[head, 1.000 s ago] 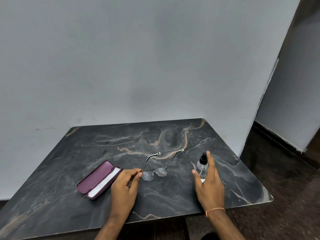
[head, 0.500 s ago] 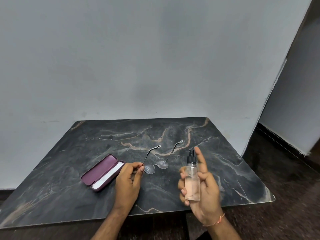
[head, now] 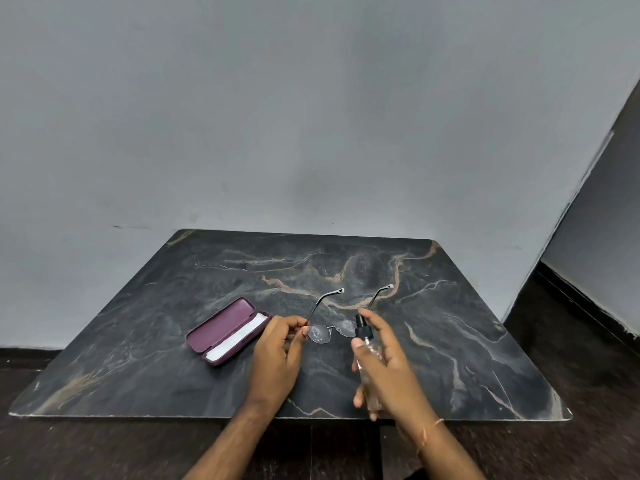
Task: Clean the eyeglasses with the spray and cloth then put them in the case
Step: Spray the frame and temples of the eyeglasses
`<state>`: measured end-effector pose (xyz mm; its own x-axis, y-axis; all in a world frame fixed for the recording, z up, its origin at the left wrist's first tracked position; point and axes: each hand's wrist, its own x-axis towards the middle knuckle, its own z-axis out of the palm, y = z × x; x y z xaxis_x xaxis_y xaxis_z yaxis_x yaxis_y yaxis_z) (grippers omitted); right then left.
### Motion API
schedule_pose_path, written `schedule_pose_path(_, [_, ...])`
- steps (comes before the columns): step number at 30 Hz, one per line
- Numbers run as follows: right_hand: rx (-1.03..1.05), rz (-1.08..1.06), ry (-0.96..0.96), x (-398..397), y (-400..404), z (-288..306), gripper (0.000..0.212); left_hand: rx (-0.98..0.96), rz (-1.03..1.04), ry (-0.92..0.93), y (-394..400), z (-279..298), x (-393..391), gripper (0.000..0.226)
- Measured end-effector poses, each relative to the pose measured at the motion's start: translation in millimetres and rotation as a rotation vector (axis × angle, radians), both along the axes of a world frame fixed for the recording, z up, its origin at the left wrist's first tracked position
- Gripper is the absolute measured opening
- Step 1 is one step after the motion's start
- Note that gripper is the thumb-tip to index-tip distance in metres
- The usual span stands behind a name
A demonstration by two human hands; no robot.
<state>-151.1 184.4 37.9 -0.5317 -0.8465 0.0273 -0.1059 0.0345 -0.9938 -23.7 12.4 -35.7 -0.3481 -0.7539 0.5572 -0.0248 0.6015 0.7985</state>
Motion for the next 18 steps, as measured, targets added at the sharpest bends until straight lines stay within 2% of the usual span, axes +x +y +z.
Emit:
schedule_pose_path(3, [0.134,-0.031,0.409,-0.4,-7.1,-2.8,0.051,-0.004,-0.002,0.004,1.6,1.8,0.6,0.025])
schedule_pose_path(5, [0.163,-0.034,0.549,2.1,-12.7,-4.2,0.054,-0.008,0.003,0.001,1.7,2.0,1.6,0.024])
schedule_pose_path(18, [0.151,-0.051,0.687,13.6,-39.0,-14.7,0.045,-0.029,-0.020,-0.017,1.5,0.1,2.5,0.031])
